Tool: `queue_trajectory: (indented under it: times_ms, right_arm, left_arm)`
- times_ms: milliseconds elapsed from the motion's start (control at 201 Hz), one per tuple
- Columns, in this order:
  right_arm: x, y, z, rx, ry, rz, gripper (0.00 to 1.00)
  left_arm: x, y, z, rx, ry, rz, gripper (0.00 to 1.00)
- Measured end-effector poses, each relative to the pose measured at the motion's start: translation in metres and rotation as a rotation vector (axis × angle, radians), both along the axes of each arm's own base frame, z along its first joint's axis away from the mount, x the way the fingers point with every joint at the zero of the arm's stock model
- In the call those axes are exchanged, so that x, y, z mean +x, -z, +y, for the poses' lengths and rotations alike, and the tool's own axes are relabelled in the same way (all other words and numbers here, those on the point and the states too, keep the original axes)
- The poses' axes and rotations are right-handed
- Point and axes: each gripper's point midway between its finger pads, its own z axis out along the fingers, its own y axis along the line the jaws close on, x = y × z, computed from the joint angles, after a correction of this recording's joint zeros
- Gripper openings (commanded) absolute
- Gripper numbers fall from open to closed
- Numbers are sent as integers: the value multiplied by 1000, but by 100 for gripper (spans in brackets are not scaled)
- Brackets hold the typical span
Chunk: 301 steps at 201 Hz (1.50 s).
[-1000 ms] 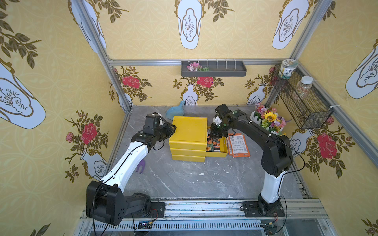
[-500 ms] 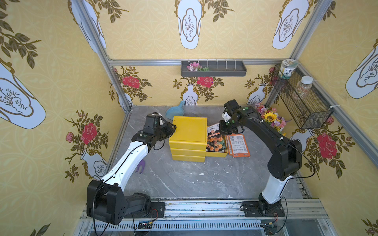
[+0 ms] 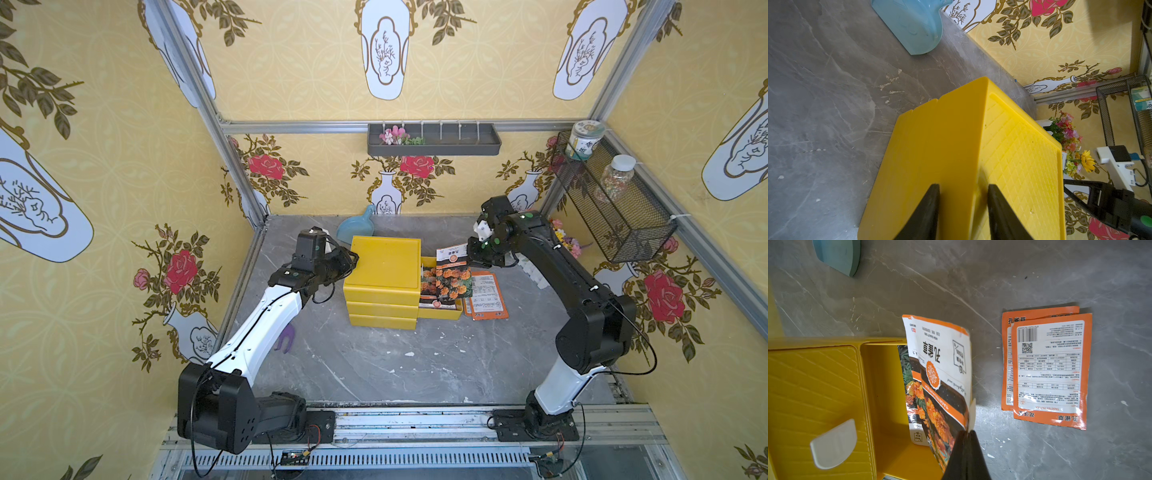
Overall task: Take the seed bags out of the drawer
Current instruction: Place the seed packet at the center of the board.
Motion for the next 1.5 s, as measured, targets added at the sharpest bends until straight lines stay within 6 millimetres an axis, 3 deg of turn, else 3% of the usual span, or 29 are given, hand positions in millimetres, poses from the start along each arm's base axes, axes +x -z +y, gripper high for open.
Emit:
queue_trajectory:
  times_ms: [179,404,673,837,1166,1395,1500]
  right_arm:
    - [6,-8,-24,-7,36,-24,0]
    - [12,-16,-72,-28,113,-43,0]
    - [8,-4,-110,-49,163,-6,0]
    - [3,24,-110,-56,139,70,0]
    - [4,62,-91,-74,61,154,0]
    - [7,77,-101,-168,43,180,0]
    - [8,85,-109,-216,47,198,11]
  left_arm:
    - [2,0,-1,1,2,1,42]
    - [3,-1,-2,4,8,3,42]
    - [5,0,-3,5,13,7,42]
    - [5,0,-3,5,13,8,42]
    - [4,0,-3,5,13,7,42]
    - [3,0,-2,5,13,6,42]
    - [4,0,-2,5,13,6,42]
